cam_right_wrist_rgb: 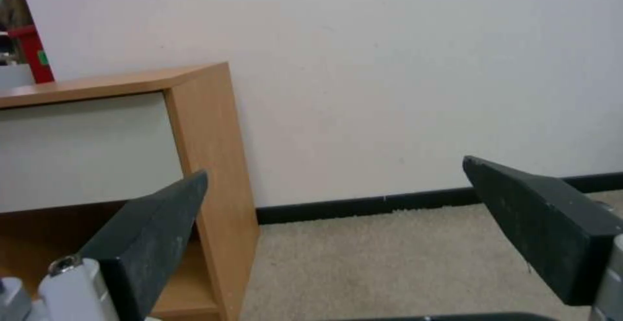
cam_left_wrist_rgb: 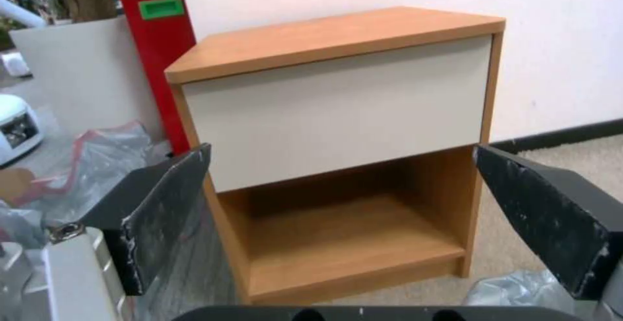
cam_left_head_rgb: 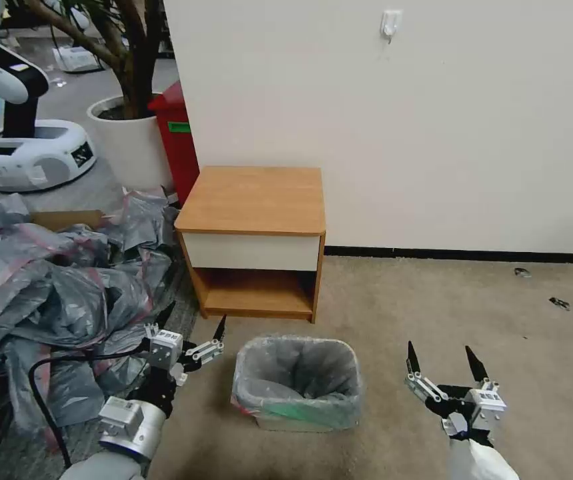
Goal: Pick up the garbage bag from the table and place it over the trash can.
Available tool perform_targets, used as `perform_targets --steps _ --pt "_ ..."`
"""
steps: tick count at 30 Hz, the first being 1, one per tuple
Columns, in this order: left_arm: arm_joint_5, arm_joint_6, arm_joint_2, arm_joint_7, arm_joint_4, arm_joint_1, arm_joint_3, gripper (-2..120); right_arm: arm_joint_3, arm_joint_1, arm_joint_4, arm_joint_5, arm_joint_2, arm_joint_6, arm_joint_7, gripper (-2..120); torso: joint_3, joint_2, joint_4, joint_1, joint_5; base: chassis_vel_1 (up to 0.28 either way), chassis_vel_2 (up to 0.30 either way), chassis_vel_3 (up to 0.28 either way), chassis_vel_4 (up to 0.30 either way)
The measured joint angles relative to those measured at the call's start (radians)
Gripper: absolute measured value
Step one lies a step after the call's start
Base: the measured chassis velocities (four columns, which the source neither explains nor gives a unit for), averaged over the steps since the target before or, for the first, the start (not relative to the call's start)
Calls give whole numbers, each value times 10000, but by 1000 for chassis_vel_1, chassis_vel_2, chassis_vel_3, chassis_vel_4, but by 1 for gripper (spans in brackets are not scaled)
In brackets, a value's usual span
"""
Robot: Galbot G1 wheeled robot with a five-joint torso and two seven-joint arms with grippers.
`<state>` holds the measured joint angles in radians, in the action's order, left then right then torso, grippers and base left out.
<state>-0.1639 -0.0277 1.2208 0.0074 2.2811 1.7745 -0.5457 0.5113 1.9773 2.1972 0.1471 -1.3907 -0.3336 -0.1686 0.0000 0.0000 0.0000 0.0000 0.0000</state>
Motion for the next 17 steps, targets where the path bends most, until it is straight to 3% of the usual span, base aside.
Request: perform_targets --steps 17 --pt "-31 -20 1 -27 -12 -9 17 100 -3 -7 -1 3 6 26 0 100 0 0 0 0 0 0 0 0 0"
